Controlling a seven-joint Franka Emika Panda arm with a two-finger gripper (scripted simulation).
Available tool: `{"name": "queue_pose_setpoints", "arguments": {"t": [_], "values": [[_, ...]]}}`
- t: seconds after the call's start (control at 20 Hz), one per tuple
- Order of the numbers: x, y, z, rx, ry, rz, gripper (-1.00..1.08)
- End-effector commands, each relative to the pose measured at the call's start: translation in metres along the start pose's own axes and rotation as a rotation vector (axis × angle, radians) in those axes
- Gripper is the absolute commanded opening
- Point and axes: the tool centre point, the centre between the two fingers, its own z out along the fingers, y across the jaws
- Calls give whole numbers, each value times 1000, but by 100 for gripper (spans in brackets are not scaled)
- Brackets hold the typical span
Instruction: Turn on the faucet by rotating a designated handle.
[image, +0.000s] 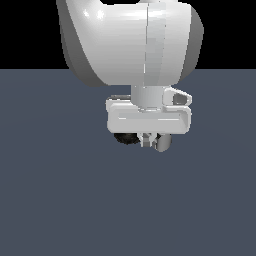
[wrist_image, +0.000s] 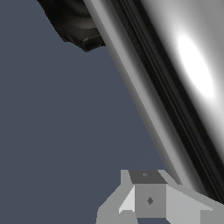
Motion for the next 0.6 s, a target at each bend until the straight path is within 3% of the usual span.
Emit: {"name": "queue_pose_setpoints", "arguments": {"t": [0.0,0.2,0.25,0.3,0.55], "values": [[4,24,-1,-3,9,21,-100],[6,45,-2,-3,9,21,-100],[6,45,-2,-3,9,21,-100],[5,26,-1,0,5,-6,-100],[20,41,-1,0,6,-3,-100]]}}
